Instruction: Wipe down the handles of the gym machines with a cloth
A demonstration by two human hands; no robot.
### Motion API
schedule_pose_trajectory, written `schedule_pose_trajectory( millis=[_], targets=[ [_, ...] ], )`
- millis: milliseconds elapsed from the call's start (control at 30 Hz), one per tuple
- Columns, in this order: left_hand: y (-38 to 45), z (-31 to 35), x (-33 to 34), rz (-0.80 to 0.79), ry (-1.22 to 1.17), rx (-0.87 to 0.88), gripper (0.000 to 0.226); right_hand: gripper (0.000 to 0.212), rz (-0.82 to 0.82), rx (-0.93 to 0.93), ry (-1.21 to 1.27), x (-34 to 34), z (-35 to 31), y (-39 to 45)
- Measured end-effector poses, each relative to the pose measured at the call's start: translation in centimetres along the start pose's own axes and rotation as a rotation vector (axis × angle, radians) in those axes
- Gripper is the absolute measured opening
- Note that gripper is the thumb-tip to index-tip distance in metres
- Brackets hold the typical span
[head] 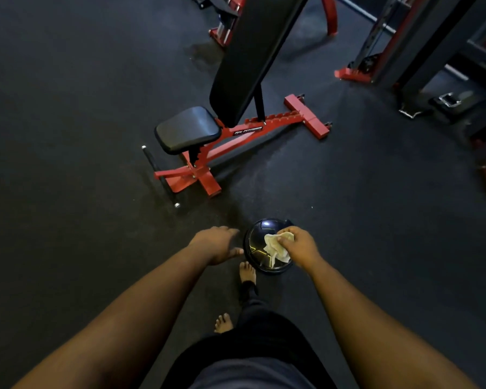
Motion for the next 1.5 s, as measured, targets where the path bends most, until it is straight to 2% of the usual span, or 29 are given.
schedule_pose_trajectory(
  millis=[267, 600, 933, 1200, 1367, 1500],
  targets=[
    [5.5, -1.9, 1.0, -0.166, 0.032, -0.04, 0.076, 0.008, -0.051, 0.166, -0.057, 2.9, 3.4, 2.6],
    [10.0, -2.2, 2.0, -0.262, 0.041, -0.017, 0.074, 0.013, -0.024, 0.301, -0.085, 4.2, 6.3, 6.0],
    [13.7, -2.2, 4.3, -0.285, -0.014, -0.002, 0.07, 0.018, 0.045, 0.359, -0.085, 6.1, 8.9, 11.7],
    [22.7, -5.2, 12.5, -0.314, -0.028, -0.047, 0.071, 0.025, 0.079, 0.415, -0.145, 14.5, 16.4, 19.8],
    [26.7, -6.6, 16.3, -0.303, -0.049, -0.058, 0.068, 0.038, -0.023, 0.365, -0.141, 18.5, 19.6, 22.7],
    [26.0, -6.5, 15.9, -0.287, -0.049, -0.079, 0.069, 0.045, -0.053, 0.343, -0.079, 18.6, 20.4, 20.5]
  ],
)
Point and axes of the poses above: each hand's wrist, its own y-axis towards the middle knuckle, its own x-axis out of the palm, z = x × y, the point moved 4 cm from there along y, towards the middle knuckle, and after that the axes turned 15 degrees about -y, right-handed, at the moved point
